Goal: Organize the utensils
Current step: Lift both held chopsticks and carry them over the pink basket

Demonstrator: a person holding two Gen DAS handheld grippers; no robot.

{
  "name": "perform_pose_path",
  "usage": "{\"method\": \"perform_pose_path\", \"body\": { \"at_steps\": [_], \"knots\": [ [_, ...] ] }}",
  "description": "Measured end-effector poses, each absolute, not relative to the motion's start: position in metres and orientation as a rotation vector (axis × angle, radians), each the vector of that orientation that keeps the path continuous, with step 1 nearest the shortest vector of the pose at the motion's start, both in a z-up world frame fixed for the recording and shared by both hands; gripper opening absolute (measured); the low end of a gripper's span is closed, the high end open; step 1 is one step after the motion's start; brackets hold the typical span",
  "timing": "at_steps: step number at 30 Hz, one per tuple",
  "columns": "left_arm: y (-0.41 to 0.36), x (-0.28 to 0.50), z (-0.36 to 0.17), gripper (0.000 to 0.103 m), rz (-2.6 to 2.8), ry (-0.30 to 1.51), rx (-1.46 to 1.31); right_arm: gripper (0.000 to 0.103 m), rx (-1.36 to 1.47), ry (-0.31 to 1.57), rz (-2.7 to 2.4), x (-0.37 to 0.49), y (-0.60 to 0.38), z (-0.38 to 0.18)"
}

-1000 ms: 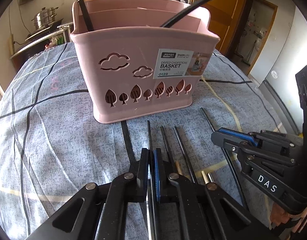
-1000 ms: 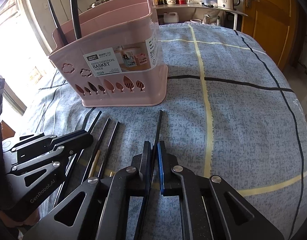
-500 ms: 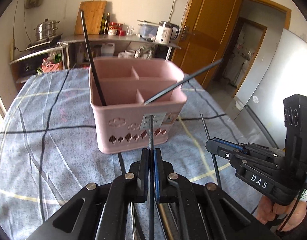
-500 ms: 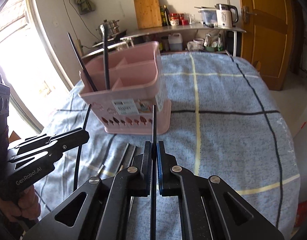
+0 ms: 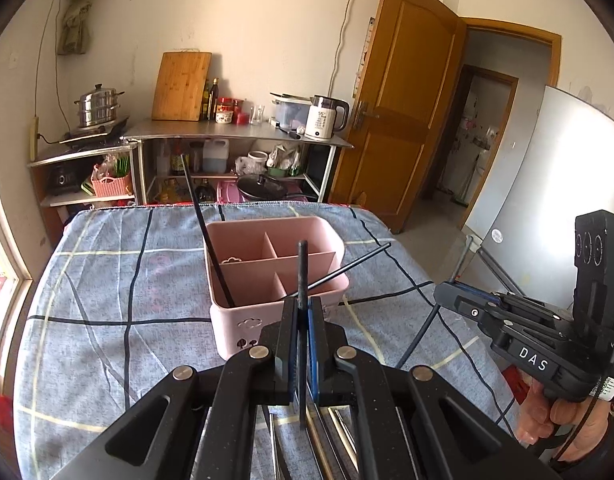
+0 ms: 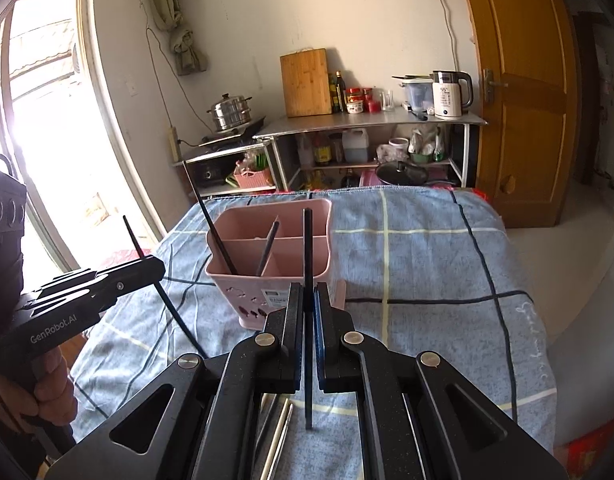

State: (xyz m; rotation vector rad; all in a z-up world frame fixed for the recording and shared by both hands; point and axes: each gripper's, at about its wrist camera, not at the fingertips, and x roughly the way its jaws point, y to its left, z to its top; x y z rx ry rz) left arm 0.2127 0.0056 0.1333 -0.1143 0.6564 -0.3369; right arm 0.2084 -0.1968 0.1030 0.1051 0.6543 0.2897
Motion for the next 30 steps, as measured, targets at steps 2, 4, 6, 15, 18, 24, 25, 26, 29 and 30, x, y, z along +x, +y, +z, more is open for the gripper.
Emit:
{"method": "perform_pose_path", "body": {
  "at_steps": [2,4,6,15,18,24,25,26,29,30],
  "knots": [
    [0.008,0.210,0.135,0.004,-0.337,0.656,-0.116,0.005,0.105,0.652,0.288,0.205,-0.198,0.105],
    [0.010,0.208,0.133,0.004,-0.335,0.662,-0.114,0.005,0.101,0.656,0.287,0.201,-0.199,0.105],
    [0.012,0.205,0.129,0.004,-0.334,0.673,-0.120,0.005,0.094,0.653,0.283,0.197,-0.199,0.105],
    [0.017,0.192,0.134,0.004,-0.335,0.678,-0.140,0.005,0.082,0.638,0.285,0.184,-0.201,0.114],
    [0.019,0.188,0.141,0.004,-0.336,0.675,-0.142,0.005,0.085,0.619,0.298,0.180,-0.199,0.122],
    [0.029,0.184,0.167,0.004,-0.330,0.644,-0.131,0.005,0.096,0.580,0.333,0.178,-0.193,0.143],
    [0.030,0.184,0.172,0.004,-0.328,0.636,-0.129,0.005,0.097,0.573,0.338,0.178,-0.191,0.147],
    [0.033,0.185,0.178,0.004,-0.325,0.626,-0.127,0.005,0.096,0.564,0.344,0.179,-0.189,0.151],
    [0.038,0.190,0.195,0.004,-0.323,0.601,-0.125,0.005,0.099,0.537,0.363,0.182,-0.184,0.165],
    [0.040,0.192,0.200,0.004,-0.322,0.595,-0.124,0.005,0.099,0.529,0.367,0.184,-0.182,0.169]
  ]
}}
